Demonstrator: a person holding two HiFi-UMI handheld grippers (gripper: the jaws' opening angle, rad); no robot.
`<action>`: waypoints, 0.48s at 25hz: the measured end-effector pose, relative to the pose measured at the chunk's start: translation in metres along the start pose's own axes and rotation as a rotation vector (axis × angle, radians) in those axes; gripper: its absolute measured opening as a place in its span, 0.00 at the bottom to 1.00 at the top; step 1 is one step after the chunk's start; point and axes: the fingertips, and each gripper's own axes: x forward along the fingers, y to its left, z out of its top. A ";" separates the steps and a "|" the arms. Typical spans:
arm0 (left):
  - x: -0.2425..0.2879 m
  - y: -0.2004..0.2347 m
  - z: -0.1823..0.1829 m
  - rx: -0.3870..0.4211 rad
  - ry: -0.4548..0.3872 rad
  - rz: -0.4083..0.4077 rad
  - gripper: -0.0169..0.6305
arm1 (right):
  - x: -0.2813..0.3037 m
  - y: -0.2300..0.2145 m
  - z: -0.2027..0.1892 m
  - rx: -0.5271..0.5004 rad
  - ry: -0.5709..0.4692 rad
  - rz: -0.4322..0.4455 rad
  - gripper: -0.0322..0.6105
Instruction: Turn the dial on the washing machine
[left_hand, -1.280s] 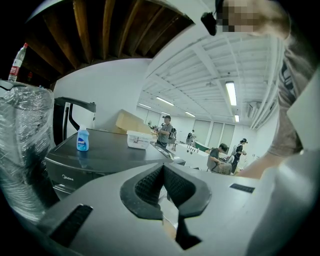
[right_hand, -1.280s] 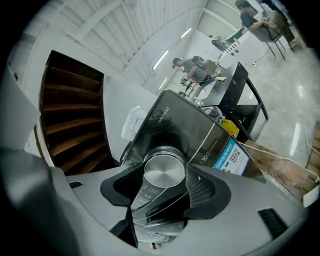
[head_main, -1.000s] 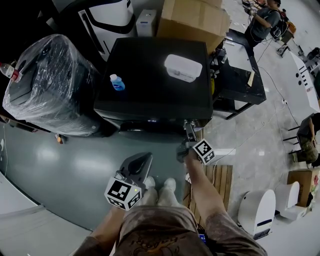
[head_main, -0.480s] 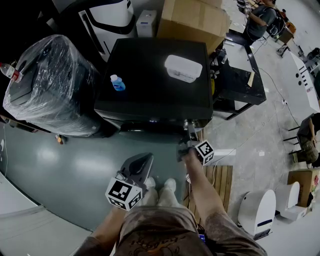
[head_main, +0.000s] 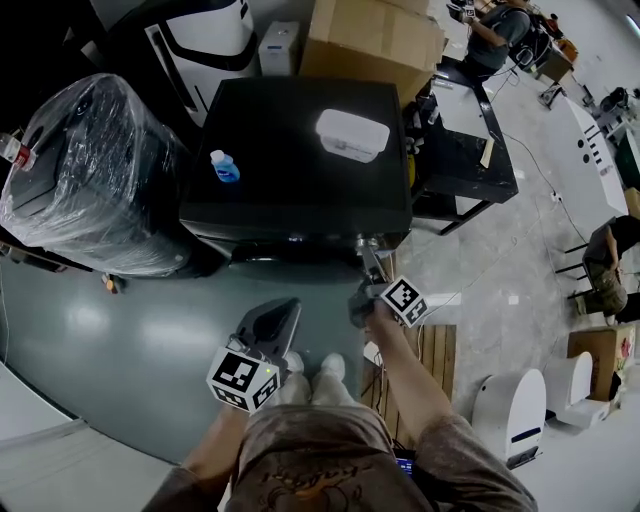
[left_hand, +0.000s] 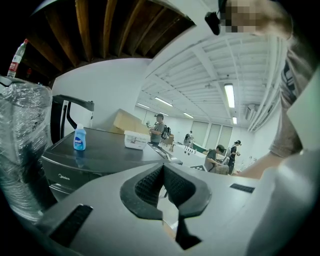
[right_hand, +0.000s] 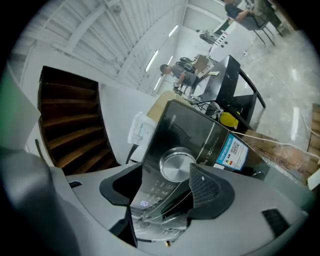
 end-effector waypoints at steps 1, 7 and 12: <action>0.001 -0.001 0.004 0.000 -0.006 -0.006 0.01 | -0.006 0.007 0.002 -0.024 0.008 0.009 0.46; 0.004 -0.007 0.026 0.008 -0.042 -0.056 0.01 | -0.050 0.058 0.020 -0.120 -0.003 0.065 0.46; 0.005 -0.017 0.036 0.012 -0.034 -0.123 0.01 | -0.094 0.112 0.033 -0.216 -0.020 0.117 0.46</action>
